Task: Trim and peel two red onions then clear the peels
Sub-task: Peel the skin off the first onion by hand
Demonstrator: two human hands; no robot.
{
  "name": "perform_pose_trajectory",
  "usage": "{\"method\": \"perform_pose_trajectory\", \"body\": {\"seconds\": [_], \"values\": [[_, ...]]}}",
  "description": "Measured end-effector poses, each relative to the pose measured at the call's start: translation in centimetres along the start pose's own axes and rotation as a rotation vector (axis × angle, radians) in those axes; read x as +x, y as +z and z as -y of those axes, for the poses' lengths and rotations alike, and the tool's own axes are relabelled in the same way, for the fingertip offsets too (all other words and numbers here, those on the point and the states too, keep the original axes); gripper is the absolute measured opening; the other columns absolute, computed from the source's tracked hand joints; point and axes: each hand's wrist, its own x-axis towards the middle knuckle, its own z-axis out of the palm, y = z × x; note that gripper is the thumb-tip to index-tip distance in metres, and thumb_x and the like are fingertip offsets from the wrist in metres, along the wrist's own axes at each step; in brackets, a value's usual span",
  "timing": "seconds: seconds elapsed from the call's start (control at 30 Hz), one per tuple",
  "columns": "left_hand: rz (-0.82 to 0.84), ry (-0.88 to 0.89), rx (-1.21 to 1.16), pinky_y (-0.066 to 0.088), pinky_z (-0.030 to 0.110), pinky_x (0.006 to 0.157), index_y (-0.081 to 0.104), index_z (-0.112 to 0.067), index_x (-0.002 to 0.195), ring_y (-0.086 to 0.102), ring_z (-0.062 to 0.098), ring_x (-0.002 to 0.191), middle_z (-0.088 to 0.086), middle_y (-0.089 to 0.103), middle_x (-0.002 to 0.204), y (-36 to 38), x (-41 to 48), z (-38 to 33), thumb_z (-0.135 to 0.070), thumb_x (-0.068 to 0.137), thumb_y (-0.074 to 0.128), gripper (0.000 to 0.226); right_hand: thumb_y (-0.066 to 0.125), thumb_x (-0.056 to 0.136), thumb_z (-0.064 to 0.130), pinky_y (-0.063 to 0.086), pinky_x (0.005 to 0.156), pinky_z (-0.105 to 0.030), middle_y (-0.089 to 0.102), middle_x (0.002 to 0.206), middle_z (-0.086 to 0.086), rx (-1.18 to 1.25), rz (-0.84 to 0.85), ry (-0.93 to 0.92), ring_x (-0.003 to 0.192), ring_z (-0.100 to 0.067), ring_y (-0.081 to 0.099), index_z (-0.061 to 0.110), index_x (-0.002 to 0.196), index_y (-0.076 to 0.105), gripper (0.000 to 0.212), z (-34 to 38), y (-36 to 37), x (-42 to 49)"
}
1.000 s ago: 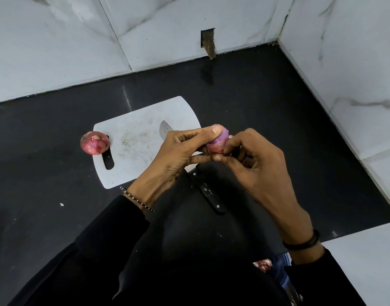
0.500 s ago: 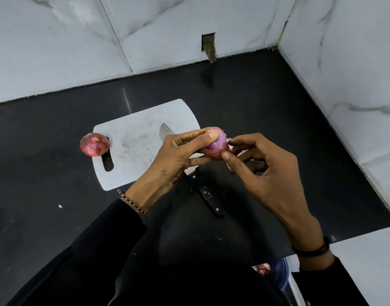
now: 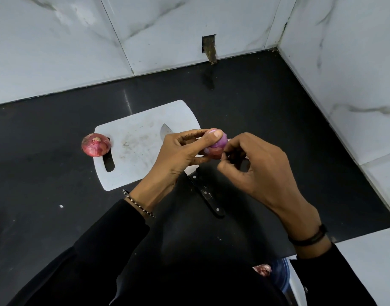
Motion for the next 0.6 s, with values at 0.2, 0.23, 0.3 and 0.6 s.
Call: {"method": "perform_pose_trajectory", "body": {"seconds": [0.2,0.23,0.3,0.6], "values": [[-0.030,-0.079,-0.053,0.060,0.042,0.090,0.075,-0.008,0.111,0.075,0.024,0.094,0.012,0.076,0.104,0.3,0.1,0.4,-0.032,0.087,0.076,0.034,0.055,0.084,0.048,0.055,0.062,-0.038,0.060,0.086,0.013,0.085,0.030,0.080,0.075,-0.010,0.060,0.022,0.091,0.063,0.028,-0.3,0.6,-1.2],[-0.034,-0.094,-0.066,0.059,0.042,0.090,0.075,-0.007,0.110,0.075,0.026,0.094,0.013,0.076,0.104,0.3,0.1,0.4,-0.033,0.087,0.076,0.035,0.055,0.083,0.048,0.055,0.062,-0.036,0.061,0.086,0.012,0.092,0.030,0.090,0.075,-0.010,0.060,0.022,0.091,0.063,0.029,-0.4,0.5,-1.3],[-0.043,-0.129,-0.108,0.059,0.042,0.090,0.075,-0.005,0.109,0.075,0.028,0.093,0.015,0.076,0.102,0.5,0.1,0.5,-0.034,0.086,0.076,0.037,0.056,0.083,0.047,0.055,0.063,-0.033,0.063,0.087,0.010,0.108,0.024,0.099,0.076,-0.009,0.060,0.020,0.091,0.064,0.029,-0.5,0.3,-1.5],[-0.029,-0.249,-0.240,0.061,0.034,0.084,0.071,-0.008,0.102,0.076,0.026,0.093,0.015,0.077,0.099,1.0,0.1,0.2,-0.034,0.088,0.073,0.029,0.056,0.083,0.047,0.046,0.065,-0.012,0.058,0.090,0.015,0.105,-0.036,0.165,0.077,-0.006,0.059,0.021,0.093,0.061,0.028,-0.9,0.2,-2.3]]}}
